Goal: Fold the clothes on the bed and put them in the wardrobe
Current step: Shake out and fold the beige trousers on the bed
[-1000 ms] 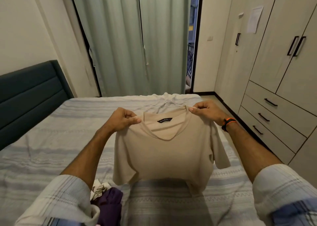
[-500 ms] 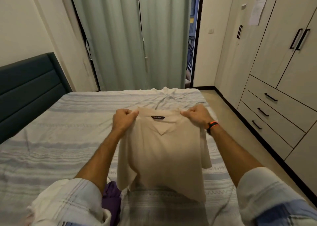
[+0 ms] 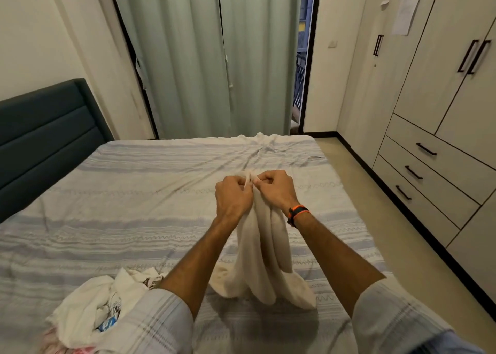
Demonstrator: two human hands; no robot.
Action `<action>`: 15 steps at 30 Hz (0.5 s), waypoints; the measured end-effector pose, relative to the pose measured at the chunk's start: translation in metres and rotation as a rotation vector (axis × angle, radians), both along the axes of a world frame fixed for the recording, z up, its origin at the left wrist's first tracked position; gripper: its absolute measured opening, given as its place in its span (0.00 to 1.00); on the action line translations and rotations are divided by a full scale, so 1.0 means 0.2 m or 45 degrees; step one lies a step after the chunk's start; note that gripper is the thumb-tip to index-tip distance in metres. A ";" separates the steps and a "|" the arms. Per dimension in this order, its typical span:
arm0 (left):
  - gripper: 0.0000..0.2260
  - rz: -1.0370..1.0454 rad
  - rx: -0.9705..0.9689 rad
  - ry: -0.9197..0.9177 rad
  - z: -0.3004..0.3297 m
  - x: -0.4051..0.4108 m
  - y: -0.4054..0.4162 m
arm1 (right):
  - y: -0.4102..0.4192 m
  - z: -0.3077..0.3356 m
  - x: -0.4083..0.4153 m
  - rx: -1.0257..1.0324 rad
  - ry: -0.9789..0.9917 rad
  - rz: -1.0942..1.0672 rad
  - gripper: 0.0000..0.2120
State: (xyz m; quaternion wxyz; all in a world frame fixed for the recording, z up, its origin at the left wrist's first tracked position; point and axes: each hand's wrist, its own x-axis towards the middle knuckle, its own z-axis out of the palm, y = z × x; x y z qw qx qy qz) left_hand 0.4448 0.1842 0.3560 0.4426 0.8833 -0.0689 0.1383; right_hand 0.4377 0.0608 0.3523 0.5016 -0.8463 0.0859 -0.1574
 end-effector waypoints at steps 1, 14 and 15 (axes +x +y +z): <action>0.11 -0.011 0.000 -0.011 -0.01 -0.01 0.00 | 0.00 0.00 0.00 0.000 -0.005 -0.011 0.08; 0.17 -0.296 -0.094 0.223 0.03 -0.05 0.02 | 0.00 0.00 -0.05 -0.062 -0.061 0.108 0.10; 0.18 -0.322 -0.090 0.248 0.03 -0.05 0.02 | 0.00 0.01 -0.06 -0.077 -0.060 0.109 0.11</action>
